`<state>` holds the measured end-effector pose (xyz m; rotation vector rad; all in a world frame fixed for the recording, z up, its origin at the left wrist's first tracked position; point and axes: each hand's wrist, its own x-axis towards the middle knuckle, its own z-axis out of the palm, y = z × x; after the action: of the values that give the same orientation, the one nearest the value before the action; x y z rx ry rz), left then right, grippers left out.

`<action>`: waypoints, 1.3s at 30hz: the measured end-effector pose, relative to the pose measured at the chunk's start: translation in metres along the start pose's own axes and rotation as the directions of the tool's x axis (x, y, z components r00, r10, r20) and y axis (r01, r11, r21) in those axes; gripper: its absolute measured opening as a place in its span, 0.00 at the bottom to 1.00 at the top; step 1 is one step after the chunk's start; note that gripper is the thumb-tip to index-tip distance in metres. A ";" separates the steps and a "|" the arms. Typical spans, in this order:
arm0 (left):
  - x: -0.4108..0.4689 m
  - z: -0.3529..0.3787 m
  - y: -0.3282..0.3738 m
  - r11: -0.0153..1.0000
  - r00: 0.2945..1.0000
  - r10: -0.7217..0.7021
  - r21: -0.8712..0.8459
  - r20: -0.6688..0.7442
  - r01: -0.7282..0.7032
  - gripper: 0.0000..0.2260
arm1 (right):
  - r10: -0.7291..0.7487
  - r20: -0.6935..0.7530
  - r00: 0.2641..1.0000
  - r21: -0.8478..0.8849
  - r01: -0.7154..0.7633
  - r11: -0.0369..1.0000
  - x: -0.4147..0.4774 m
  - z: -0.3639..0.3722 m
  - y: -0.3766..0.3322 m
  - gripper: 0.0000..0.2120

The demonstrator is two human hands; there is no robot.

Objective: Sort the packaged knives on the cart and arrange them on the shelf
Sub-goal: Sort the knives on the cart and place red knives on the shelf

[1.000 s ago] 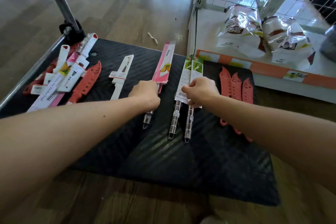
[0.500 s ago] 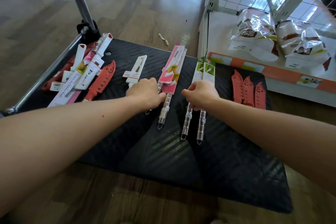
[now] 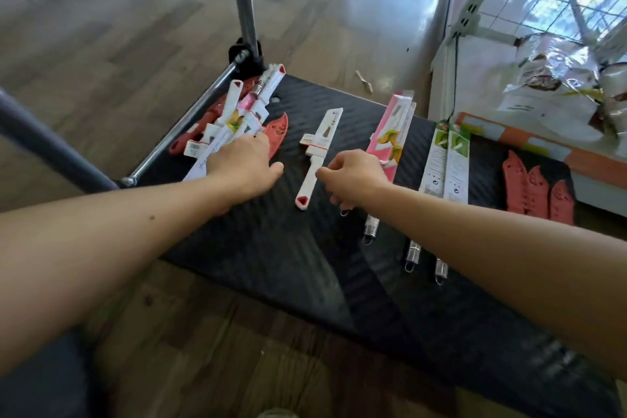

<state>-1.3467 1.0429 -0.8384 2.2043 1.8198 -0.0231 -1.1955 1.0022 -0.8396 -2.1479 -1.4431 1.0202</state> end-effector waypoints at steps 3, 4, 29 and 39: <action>-0.001 -0.004 -0.024 0.999 0.999 -0.037 0.019 -0.020 0.038 0.18 | -0.016 0.023 1.000 0.001 0.016 1.000 0.003 0.020 -0.015 0.12; 0.000 -0.005 -0.031 0.999 0.998 -0.043 0.023 -0.036 0.044 0.18 | -0.016 0.032 0.999 0.001 0.016 1.000 0.005 0.026 -0.019 0.13; 0.028 0.007 -0.079 0.968 0.986 -0.146 -0.194 0.081 0.159 0.12 | 0.113 0.215 0.970 0.122 -0.141 0.982 0.015 0.084 -0.058 0.11; 0.026 -0.001 -0.051 0.901 0.964 -0.255 -0.342 0.079 0.266 0.05 | 0.131 0.254 0.958 0.110 -0.163 0.980 0.010 0.052 -0.036 0.07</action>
<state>-1.3910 1.0768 -0.8534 1.6999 1.9166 0.1958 -1.2543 1.0214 -0.8553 -2.1189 -1.2914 1.4384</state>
